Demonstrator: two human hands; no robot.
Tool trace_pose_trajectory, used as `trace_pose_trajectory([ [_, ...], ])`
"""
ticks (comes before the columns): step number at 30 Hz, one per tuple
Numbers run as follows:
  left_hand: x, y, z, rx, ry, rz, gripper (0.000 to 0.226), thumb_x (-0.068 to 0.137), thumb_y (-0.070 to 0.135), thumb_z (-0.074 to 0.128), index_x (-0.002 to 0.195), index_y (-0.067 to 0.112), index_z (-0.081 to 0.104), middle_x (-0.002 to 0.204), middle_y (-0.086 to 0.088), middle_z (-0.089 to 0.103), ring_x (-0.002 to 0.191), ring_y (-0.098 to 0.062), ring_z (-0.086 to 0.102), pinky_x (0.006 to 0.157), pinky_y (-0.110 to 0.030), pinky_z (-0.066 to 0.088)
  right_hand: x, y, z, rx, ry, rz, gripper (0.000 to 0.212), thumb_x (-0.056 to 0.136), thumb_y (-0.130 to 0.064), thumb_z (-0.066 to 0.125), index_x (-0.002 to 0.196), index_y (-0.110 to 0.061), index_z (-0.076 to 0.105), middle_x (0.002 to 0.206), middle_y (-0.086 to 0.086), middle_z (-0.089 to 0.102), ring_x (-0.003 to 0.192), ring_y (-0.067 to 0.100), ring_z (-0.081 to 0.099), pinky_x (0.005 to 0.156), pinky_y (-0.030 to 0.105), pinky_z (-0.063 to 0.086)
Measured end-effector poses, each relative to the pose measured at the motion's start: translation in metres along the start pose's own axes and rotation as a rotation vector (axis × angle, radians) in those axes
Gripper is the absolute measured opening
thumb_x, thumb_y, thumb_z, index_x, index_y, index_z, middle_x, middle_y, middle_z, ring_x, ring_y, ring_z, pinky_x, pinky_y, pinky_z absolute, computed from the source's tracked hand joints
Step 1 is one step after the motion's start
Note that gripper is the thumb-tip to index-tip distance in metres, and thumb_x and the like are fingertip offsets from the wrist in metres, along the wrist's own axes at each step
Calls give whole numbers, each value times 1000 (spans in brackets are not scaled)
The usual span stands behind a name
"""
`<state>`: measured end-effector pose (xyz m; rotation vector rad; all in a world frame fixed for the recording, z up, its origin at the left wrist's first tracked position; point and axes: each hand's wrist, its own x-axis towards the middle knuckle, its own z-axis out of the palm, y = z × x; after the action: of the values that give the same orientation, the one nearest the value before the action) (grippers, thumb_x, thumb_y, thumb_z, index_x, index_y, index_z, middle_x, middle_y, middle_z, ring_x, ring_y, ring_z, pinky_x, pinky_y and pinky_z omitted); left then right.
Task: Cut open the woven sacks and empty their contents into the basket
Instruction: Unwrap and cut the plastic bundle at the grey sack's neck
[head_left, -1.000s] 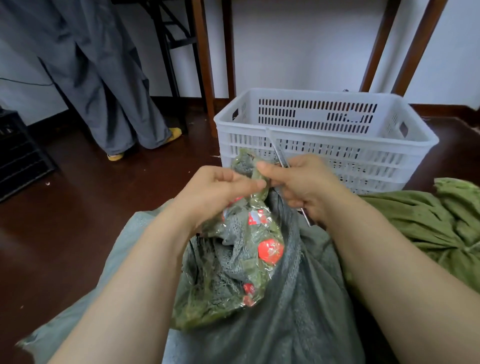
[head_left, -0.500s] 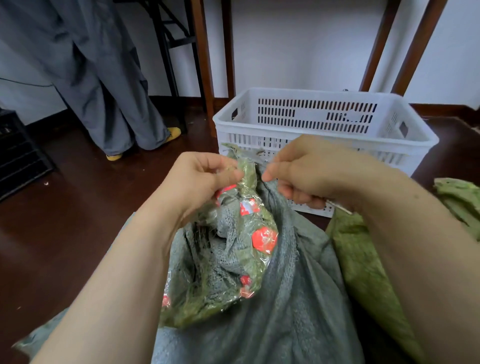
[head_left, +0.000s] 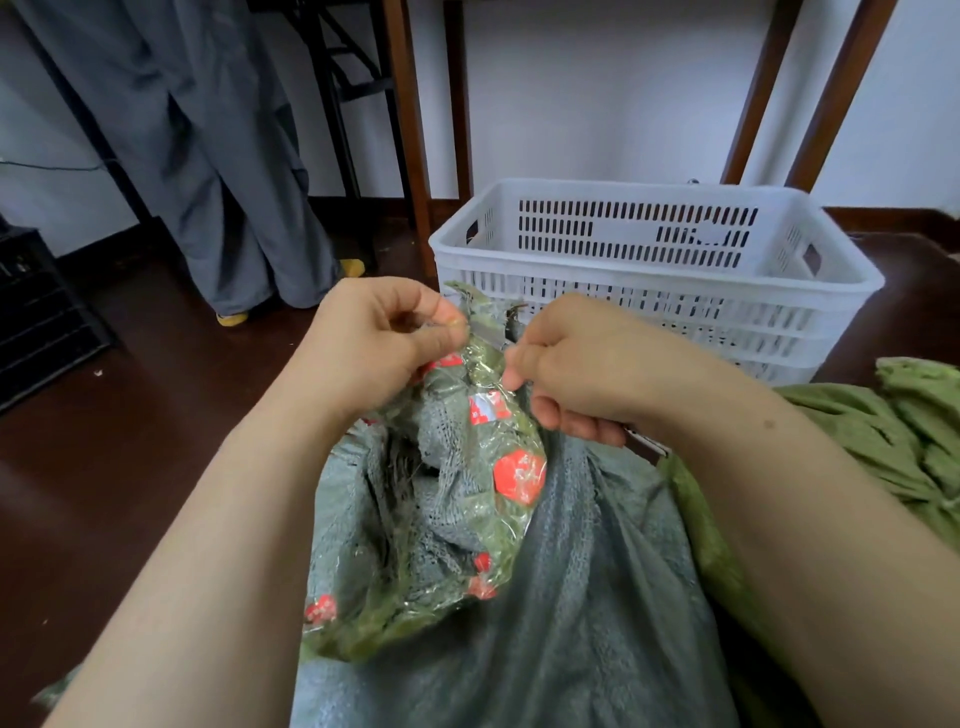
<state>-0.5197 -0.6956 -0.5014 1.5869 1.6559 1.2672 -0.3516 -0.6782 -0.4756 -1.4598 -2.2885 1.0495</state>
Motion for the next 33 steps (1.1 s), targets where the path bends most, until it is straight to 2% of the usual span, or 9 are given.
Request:
trace_pose_trajectory([
  [2,1,0,0,50,4,42,7,81,9,73,77,13,70,64,-6,63,43,-2,48,45,-10,40,1,-2,0,-14,2,5,28,101,-19,42,98,1,61,61,10,58,41,20,42,33,18,32],
  [4,2,1,1,106,6,88,9,81,8,73,76,14,69,65,-1,64,46,3,52,50,-9,43,3,-4,2,-37,8,13,27,101,-19,42,99,1,61,61,10,58,40,19,42,35,19,33],
  [10,2,-5,8,221,85,150,21,83,9,72,71,25,65,62,5,66,60,-13,62,63,-25,53,5,-5,-2,-3,-86,57,20,99,-11,41,96,1,56,56,7,47,30,10,31,36,13,27],
  [15,0,-3,12,250,78,186,24,80,8,74,69,28,65,61,7,66,54,-2,61,58,-14,49,-2,-2,-11,-3,-164,109,21,98,-8,42,96,3,60,55,7,48,28,10,31,32,13,26],
  [18,1,2,14,235,17,219,25,78,9,76,70,30,66,63,4,68,52,0,60,59,-15,51,3,-1,-6,30,-142,99,24,98,-9,41,96,3,60,55,8,49,27,9,32,33,13,26],
  [23,1,-2,16,190,124,174,16,80,10,75,72,23,69,54,11,63,49,5,57,53,-8,44,2,-3,-5,40,-202,94,20,95,-6,41,92,-1,60,50,5,47,27,8,29,33,12,25],
  [25,1,-4,14,145,192,126,8,81,12,75,77,18,70,60,9,66,51,4,60,56,-10,48,-2,-5,-1,15,-255,98,21,92,-2,39,90,-2,61,54,7,49,27,8,29,34,10,25],
  [28,2,2,12,120,171,101,4,81,12,75,82,13,71,65,5,67,51,4,60,57,-10,48,-3,-4,-1,-40,-242,85,21,94,-5,42,92,2,62,52,6,49,25,9,31,34,10,26],
  [33,1,4,-4,159,107,7,7,84,12,71,78,16,69,62,0,67,53,-12,56,53,-34,52,-12,14,-46,66,-170,161,14,88,-9,55,88,0,66,44,5,47,26,12,29,33,12,24],
])
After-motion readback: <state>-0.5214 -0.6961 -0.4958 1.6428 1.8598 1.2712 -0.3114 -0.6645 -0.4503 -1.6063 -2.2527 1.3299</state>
